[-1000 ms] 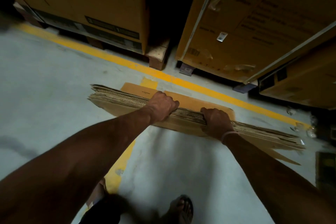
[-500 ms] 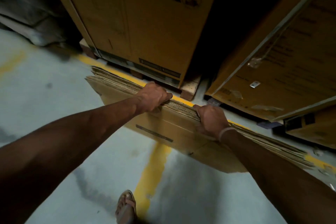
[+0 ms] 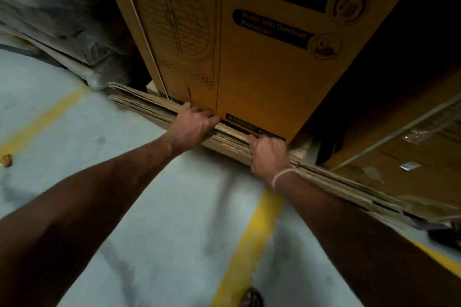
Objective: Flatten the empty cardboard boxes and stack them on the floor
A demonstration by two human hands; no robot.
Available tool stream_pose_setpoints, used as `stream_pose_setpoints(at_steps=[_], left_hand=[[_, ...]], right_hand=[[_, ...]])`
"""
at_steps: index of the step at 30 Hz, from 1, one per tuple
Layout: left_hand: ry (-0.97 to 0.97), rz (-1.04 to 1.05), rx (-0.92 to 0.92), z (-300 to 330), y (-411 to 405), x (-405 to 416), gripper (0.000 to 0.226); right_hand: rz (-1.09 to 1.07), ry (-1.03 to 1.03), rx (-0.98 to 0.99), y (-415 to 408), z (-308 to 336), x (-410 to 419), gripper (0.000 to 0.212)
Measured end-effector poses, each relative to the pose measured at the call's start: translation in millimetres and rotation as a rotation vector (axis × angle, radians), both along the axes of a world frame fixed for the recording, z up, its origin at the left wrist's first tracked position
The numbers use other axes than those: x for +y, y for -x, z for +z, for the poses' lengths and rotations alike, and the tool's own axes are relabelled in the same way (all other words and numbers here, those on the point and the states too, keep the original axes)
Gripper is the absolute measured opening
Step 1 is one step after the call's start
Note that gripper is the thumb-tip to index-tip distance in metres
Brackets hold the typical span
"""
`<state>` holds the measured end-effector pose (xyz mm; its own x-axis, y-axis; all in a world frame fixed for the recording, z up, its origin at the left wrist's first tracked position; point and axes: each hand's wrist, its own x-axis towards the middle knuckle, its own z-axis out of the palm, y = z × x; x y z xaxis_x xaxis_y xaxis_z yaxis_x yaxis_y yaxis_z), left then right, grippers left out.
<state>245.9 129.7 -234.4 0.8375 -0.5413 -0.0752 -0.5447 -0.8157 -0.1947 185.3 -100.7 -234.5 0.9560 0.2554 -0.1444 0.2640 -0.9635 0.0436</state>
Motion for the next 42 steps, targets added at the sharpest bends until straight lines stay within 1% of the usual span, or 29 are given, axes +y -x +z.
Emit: stream_pose_setpoints(at_steps=[2,4,7,9,10,13,15,18,21,25,28,30,32,34,37,39,40,42], left_hand=[[-0.032,0.044,0.008,-39,-5,10,0.045],[-0.071,0.094,0.055,-84,-4,25,0.046],[-0.133,0.119,0.193,-158,11,64,0.047],[-0.161,0.086,0.258,-206,29,88,0.044],[-0.164,0.068,0.286,-227,39,100,0.046],[-0.187,-0.04,0.37,-276,70,127,0.06],[-0.194,-0.099,0.391,-298,85,142,0.071],[-0.208,-0.156,0.394,-323,98,153,0.077],[-0.2,-0.184,0.393,-345,106,161,0.078],[-0.282,-0.201,0.413,-375,117,162,0.101],[-0.3,-0.126,0.407,-406,134,165,0.097],[-0.282,-0.03,0.421,-432,151,168,0.098],[-0.275,0.036,0.471,-456,165,171,0.102],[-0.26,0.056,0.469,-474,174,175,0.108],[-0.252,0.07,0.474,-484,186,179,0.122],[-0.313,0.086,0.519,-484,188,177,0.131],[-0.339,0.096,0.576,-477,186,173,0.131],[-0.391,0.087,0.749,-459,178,164,0.122]], right_hand=[[0.001,-0.005,-0.02,-1,-41,17,0.04],[0.0,-0.016,-0.002,3,-90,39,0.04],[0.015,-0.03,0.099,22,-163,84,0.039],[-0.001,-0.028,0.164,45,-209,106,0.042],[-0.007,-0.04,0.191,58,-230,115,0.046],[-0.017,-0.034,0.276,99,-288,135,0.062],[-0.031,0.016,0.266,118,-314,149,0.07],[-0.069,0.055,0.278,134,-337,163,0.088],[-0.095,0.075,0.284,144,-352,169,0.095],[-0.144,0.061,0.37,158,-381,181,0.104],[-0.179,0.027,0.41,165,-409,191,0.114],[-0.169,0.012,0.437,174,-431,193,0.111],[-0.175,0.011,0.456,184,-450,196,0.111],[-0.162,0.024,0.414,193,-465,199,0.114],[-0.122,0.051,0.399,205,-478,201,0.12],[-0.124,0.055,0.433,209,-479,197,0.126],[-0.122,0.056,0.492,208,-472,197,0.128],[-0.134,0.015,0.626,204,-458,188,0.125]])
